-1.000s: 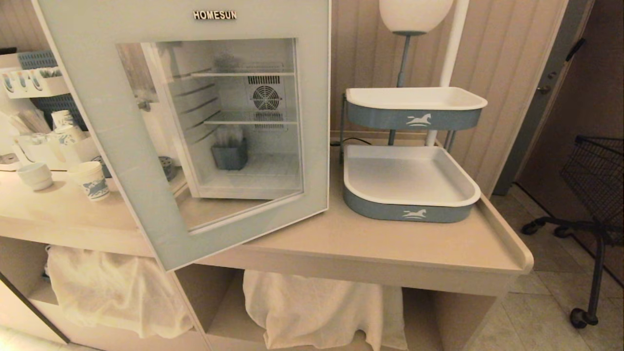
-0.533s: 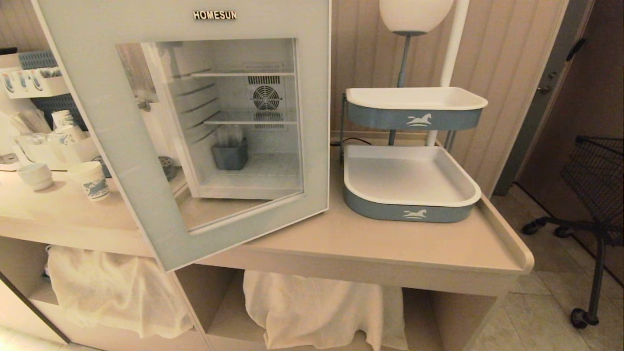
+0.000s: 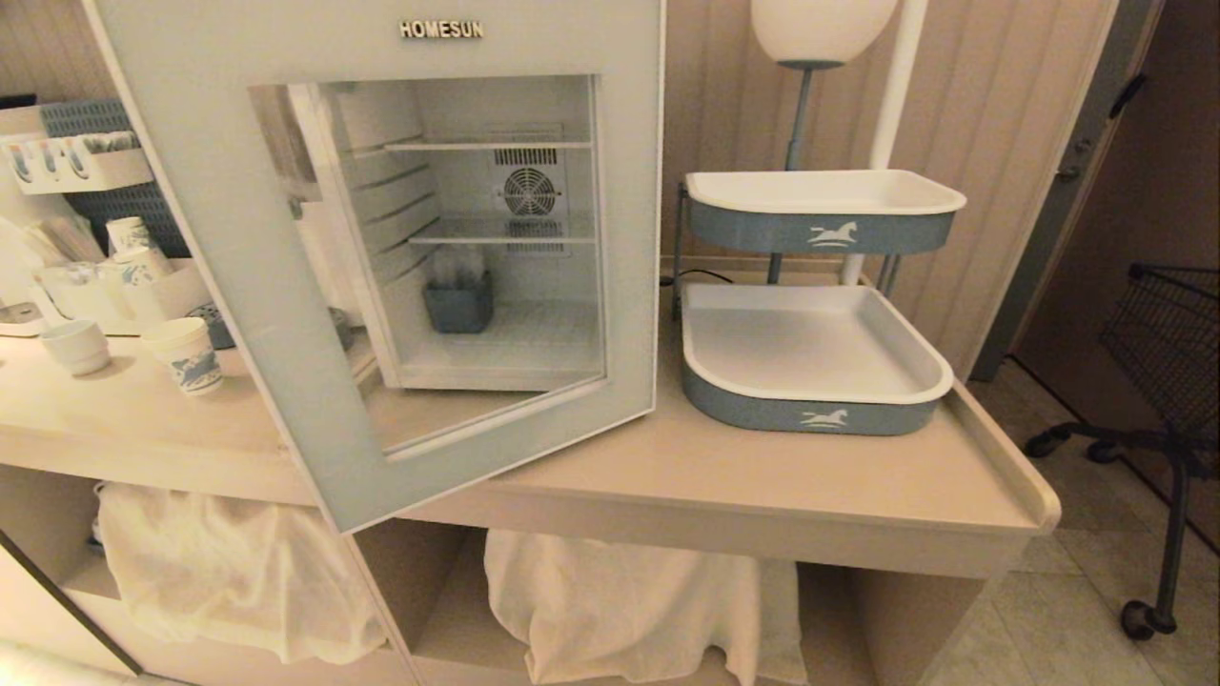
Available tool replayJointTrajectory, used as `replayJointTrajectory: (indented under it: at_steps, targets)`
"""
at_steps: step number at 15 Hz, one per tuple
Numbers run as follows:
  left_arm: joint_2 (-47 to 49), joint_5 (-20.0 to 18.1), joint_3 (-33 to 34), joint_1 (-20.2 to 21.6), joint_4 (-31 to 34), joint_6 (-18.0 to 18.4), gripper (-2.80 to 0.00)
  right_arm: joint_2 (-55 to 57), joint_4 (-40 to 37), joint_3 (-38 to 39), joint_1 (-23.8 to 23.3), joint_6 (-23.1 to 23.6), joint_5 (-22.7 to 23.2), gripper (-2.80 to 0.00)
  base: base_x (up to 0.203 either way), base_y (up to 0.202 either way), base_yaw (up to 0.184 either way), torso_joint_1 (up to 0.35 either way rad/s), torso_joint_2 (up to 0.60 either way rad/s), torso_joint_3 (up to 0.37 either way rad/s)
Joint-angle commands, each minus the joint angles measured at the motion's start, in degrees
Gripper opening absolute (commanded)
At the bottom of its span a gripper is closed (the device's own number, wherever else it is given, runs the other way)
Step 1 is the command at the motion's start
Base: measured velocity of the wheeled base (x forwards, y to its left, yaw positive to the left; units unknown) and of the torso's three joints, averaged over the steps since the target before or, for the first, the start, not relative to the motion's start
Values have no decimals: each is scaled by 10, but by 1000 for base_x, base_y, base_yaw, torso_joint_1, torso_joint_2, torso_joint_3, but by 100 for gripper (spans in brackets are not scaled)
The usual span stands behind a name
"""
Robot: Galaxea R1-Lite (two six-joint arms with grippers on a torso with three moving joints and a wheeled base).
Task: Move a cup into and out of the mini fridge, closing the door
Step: Close the freezer door
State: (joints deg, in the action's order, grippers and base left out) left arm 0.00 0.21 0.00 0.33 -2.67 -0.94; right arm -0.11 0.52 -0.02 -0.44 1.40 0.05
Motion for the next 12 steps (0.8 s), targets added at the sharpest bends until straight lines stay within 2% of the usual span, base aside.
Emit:
replayJointTrajectory:
  at_steps: [1, 12]
  targets:
    - [0, 1, 11, 0, -1, 0, -280, 0, 0, 0, 0, 0, 0, -280, 1, 187, 2, 6, 6, -1]
    - [0, 1, 11, 0, -1, -1, -280, 0, -9, -2, 0, 0, 0, -280, 0, 198, 0, 3, 1, 3]
